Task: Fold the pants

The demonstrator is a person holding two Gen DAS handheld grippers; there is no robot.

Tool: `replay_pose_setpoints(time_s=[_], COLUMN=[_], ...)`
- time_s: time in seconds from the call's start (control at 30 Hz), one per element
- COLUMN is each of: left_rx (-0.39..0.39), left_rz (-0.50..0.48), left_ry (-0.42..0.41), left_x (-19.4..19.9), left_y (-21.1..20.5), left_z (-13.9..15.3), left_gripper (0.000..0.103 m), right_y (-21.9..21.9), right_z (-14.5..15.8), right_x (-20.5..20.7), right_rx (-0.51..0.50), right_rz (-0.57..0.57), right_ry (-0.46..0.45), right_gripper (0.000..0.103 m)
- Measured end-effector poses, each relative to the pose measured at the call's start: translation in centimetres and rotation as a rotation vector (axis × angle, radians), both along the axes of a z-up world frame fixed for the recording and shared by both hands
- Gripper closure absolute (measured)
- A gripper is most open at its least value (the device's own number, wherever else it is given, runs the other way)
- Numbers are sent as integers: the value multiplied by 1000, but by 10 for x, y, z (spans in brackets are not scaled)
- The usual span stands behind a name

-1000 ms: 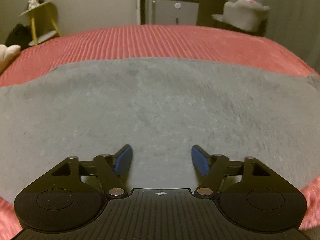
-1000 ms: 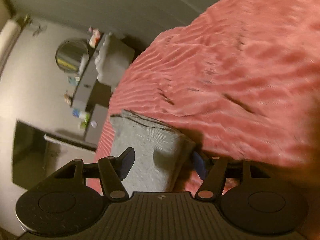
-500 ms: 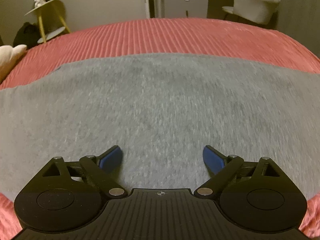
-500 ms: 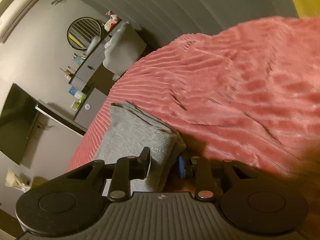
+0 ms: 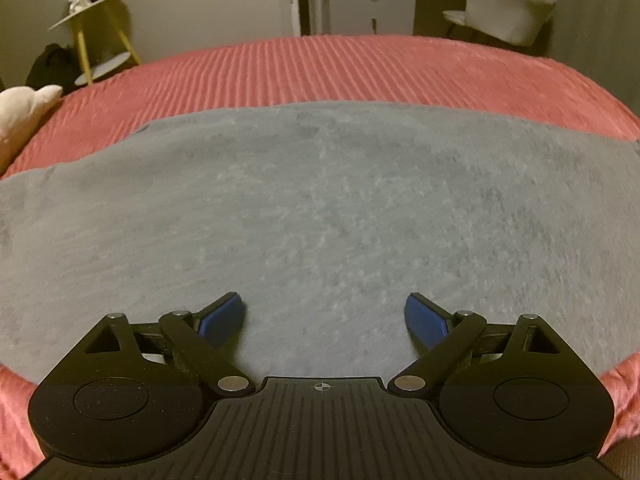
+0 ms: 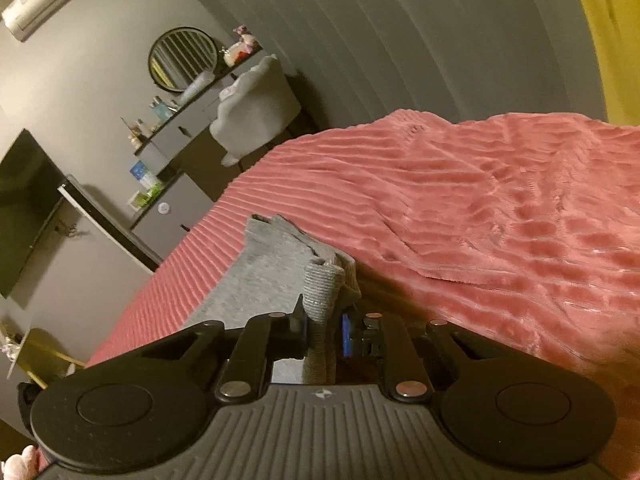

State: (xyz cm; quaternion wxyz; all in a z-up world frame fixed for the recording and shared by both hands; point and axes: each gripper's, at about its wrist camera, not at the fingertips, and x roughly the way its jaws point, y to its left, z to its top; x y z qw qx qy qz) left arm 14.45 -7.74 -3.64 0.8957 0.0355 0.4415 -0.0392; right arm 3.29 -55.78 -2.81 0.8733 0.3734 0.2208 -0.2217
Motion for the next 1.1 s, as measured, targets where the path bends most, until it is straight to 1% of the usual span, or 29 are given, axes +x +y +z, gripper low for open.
replay_pose_setpoints(time_s=[0.07,0.17,0.23,0.3,0.37,0.43,0.5,0.57,0.63,0.67,0.73,0.77,0.83,0.87,0.9,0.93,0.97,1.0,1.03,1.07,1.1], left_rx=[-13,-39,-74,-125,-168,-201,-233,-252,-266,-270,-271,-266,-257,-257,-264,-284,-319,-356,-401,-446,-483], left_rz=[-6,16,59,88,97,95,86,69,51,43,25,18,-10,-31,-51,-74,-97,-115,-129,-143,-161], left_ry=[-14,-55,-43,-44,-53,-59,-66,-70,-77,-80,-88,-93,-95,-92,-85,-73,-53,-28,1,32,61], left_x=[-5,-14,-13,-14,-14,-15,-15,-15,-15,-15,-15,-14,-13,-11,-8,-4,1,7,14,22,30], left_y=[13,36,49,58,62,65,65,64,62,62,62,61,60,59,57,55,52,48,42,36,28], left_z=[2,1,-1,0,5,9,14,18,25,27,32,34,38,39,40,41,41,39,38,35,32], left_gripper=[9,9,9,9,9,9,9,9,9,9,9,9,9,9,9,9,9,9,9,9,9], right_y=[1,8,13,15,19,34,68,118,168,197,241,261,291,298,297,290,278,261,247,233,218], right_z=[4,15,21,22,23,35,58,76,81,78,62,51,25,15,11,13,16,18,19,17,14], right_x=[-1,1,4,7,13,19,27,39,49,54,64,68,77,84,89,90,88,83,75,65,55], right_rx=[13,-24,-48,-35,-26,-62,-169,-260,-310,-327,-330,-337,-324,-302,-276,-223,-128,-13,69,134,195], right_rz=[6,40,51,41,33,85,204,366,522,618,760,825,930,966,962,947,923,876,809,721,624], right_ry=[-6,-17,-15,-10,17,6,-37,-69,-82,-76,-36,2,126,207,261,250,209,142,84,36,-5], right_gripper=[90,90,90,90,91,92,92,92,92,92,91,91,91,86,85,83,69,45,33,19,14])
